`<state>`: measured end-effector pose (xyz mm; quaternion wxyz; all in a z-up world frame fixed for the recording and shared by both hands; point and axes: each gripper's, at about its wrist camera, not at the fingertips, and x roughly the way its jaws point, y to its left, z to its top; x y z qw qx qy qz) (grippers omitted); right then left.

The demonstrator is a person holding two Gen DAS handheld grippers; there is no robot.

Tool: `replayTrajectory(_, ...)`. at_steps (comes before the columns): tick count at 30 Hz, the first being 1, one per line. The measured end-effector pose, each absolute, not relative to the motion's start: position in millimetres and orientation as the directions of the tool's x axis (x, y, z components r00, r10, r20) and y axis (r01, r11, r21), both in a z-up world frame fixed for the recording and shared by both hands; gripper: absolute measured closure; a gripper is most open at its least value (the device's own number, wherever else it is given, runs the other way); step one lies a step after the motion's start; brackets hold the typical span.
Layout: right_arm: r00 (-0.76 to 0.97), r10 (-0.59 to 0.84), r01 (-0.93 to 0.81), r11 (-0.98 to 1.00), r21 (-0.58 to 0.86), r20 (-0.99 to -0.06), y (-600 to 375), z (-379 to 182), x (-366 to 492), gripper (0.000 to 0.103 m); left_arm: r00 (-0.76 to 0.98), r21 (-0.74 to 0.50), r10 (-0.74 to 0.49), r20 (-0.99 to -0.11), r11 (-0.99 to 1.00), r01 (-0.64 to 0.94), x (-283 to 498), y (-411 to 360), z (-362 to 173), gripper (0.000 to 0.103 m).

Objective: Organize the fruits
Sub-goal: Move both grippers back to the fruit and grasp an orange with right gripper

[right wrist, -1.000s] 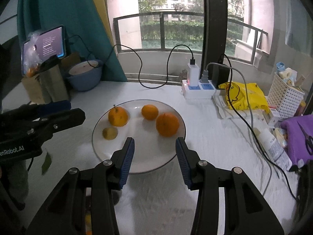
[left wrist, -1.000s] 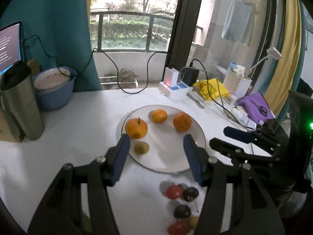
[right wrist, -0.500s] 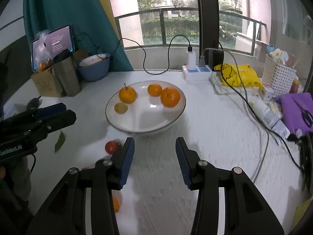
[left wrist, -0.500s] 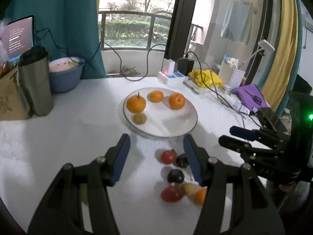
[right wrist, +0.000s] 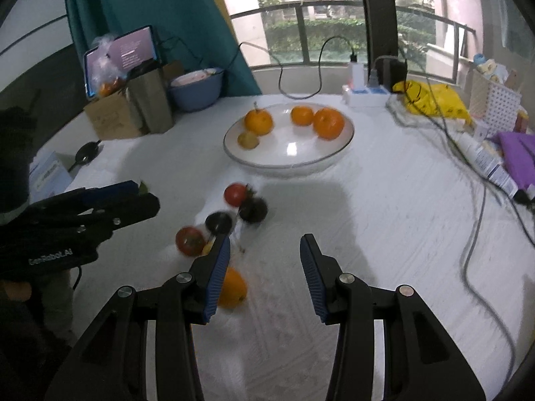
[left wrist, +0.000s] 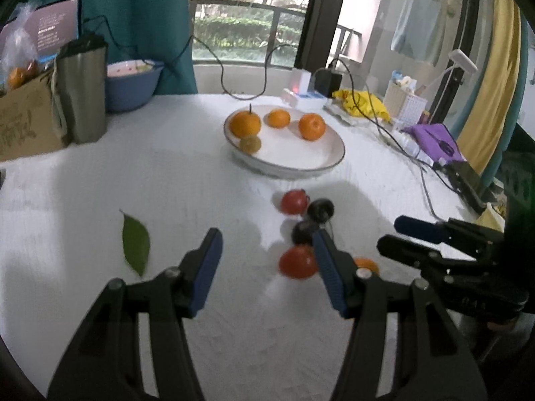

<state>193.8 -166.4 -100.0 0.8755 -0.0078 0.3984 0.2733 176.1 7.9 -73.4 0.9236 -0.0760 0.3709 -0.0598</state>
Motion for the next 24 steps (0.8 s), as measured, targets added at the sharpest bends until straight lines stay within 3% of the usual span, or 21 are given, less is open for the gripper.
replayTrajectory(17,0.403,0.543,-0.569,0.779,0.263,-0.736,-146.0,-122.1,185.2,0.057,0.681,-0.19,-0.187,-0.708,0.979,0.07,171.6,-6.5,-90.2,0.045)
replayTrajectory(20,0.38,0.56,-0.587,0.761,0.275,-0.736,-143.8,-124.5,183.2,0.066,0.673,-0.192,-0.194,-0.714,0.978,0.078,176.4,-10.3,-93.6,0.045)
replayTrajectory(24,0.379,0.564,-0.591,0.758,0.277,-0.734,-144.0,-123.6,182.1,0.067,0.659,-0.209,-0.214,-0.721,0.974,0.088,184.0,-14.8,-98.0,0.045)
